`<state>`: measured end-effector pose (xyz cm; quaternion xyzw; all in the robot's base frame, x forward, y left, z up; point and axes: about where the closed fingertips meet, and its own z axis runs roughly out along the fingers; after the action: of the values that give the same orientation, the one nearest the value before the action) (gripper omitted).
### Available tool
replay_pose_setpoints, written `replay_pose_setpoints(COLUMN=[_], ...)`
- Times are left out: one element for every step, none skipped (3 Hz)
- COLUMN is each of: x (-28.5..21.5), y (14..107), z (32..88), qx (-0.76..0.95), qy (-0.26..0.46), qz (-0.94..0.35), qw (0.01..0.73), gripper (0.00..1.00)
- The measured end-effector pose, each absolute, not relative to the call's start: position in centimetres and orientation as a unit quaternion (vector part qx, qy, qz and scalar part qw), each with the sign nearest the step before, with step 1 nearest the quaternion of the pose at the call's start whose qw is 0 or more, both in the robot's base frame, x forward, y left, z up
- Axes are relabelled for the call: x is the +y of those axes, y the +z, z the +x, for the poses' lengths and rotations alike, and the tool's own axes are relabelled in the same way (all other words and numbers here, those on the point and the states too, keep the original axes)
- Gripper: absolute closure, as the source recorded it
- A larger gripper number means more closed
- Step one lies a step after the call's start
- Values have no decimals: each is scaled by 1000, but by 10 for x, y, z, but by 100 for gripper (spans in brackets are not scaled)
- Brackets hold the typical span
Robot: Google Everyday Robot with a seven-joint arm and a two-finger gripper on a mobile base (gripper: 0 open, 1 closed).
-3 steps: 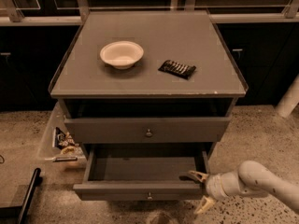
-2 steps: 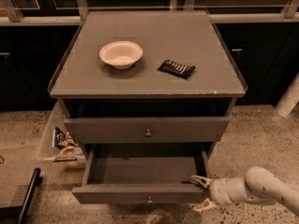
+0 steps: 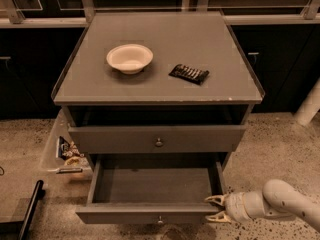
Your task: Open middle drawer
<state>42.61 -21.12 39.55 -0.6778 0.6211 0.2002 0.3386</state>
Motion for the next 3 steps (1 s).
replay_pose_setpoints(x=[-211,-211,-211], y=[395,395,395], z=[426,426,426], qx=[621,621,621], qy=[200,200,200], qz=[-678,-678,-678], qw=[339,339,339], gripper=[40,17,0])
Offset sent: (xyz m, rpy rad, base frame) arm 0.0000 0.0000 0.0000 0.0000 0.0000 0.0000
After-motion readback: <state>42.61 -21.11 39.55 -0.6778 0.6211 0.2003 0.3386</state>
